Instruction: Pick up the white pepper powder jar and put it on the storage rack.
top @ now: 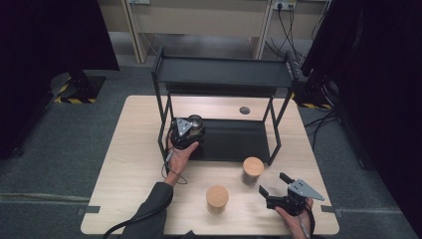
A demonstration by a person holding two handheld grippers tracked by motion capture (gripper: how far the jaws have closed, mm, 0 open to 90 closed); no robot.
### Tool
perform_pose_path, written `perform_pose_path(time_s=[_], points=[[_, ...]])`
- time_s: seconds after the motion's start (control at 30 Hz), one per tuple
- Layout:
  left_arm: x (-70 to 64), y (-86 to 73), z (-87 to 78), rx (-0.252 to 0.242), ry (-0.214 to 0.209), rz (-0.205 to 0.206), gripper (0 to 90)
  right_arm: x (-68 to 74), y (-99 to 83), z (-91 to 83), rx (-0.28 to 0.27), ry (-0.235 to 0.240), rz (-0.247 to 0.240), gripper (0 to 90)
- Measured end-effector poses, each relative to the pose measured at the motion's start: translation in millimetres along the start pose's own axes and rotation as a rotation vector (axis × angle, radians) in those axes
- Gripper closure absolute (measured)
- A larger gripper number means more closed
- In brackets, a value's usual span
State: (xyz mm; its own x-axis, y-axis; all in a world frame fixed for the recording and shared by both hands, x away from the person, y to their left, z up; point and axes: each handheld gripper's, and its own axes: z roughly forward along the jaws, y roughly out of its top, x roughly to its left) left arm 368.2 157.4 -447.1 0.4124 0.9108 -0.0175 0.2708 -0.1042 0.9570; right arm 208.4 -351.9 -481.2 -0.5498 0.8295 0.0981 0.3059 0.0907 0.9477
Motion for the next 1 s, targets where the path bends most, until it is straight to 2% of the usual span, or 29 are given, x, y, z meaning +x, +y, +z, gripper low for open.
perform_pose_path(time_s=[0.63, 1.0], points=[[-0.4, -4.8, 11.5, 0.007, 0.036, -0.005, 30.9, -0.4, 0.2, 0.1, 0.001, 0.002, 0.000, 0.9], [-2.5, -6.3, 17.1, 0.011, 0.038, -0.001, 30.9, -0.3, 0.1, 0.1, 0.001, 0.002, 0.000, 0.9]])
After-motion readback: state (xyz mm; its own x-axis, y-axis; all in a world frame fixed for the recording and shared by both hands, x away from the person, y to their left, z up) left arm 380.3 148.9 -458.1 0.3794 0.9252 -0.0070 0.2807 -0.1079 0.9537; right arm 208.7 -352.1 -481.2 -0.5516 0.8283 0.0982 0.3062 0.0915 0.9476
